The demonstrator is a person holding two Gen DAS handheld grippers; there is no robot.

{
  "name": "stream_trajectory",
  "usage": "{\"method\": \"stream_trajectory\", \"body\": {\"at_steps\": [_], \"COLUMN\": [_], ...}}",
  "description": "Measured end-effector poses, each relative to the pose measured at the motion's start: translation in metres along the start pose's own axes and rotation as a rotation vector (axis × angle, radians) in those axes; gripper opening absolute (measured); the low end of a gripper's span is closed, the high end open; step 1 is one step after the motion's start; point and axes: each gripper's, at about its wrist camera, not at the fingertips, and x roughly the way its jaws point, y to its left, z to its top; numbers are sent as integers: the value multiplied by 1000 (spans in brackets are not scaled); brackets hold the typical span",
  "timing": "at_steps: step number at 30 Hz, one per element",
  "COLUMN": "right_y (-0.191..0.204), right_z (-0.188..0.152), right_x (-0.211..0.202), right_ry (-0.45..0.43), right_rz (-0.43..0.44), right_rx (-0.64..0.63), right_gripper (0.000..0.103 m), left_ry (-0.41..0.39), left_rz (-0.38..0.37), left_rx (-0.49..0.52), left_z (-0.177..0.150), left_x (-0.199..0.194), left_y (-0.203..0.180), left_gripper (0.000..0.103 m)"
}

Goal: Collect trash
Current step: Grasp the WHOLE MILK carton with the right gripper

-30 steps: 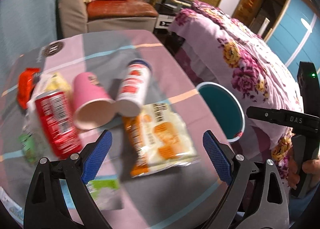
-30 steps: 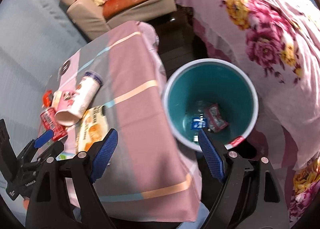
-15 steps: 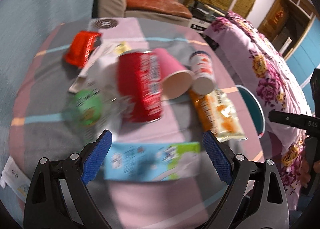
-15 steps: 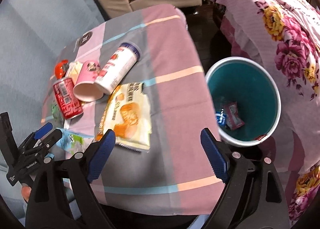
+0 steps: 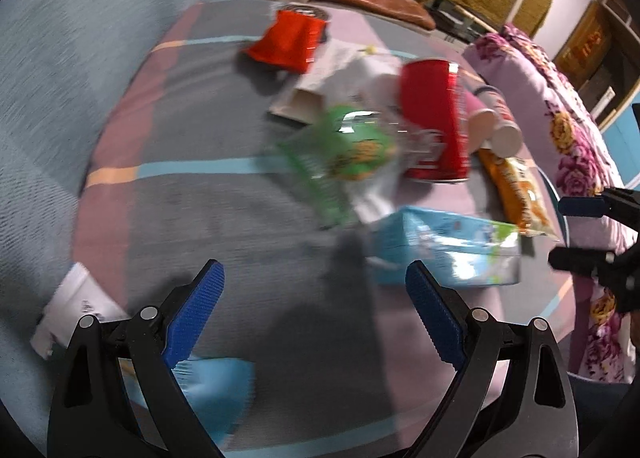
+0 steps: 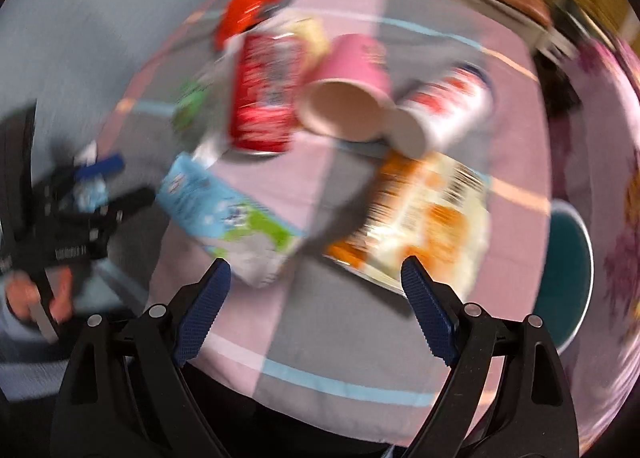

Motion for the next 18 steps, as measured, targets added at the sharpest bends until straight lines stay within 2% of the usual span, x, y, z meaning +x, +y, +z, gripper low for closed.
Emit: {"method": "stream_trajectory", "body": {"at_steps": [7, 13, 18], "right_y": [54, 72, 74], "right_z": [25, 32, 37], "right_x": [28, 49, 61], "right_ry": [63, 101, 112], "right_rz": [-9, -8, 10], "right_rx": [-227, -326, -355], "right_gripper": [83, 83, 81], "left_ry": [1, -8, -18], "left_rz": [27, 17, 7], "left_rx": [-23, -29, -21], "left_z": [-5, -4, -2], "left_x": [-2, -5, -7], "left_y": [33, 45, 45], "left_gripper": [92, 92, 92]}}
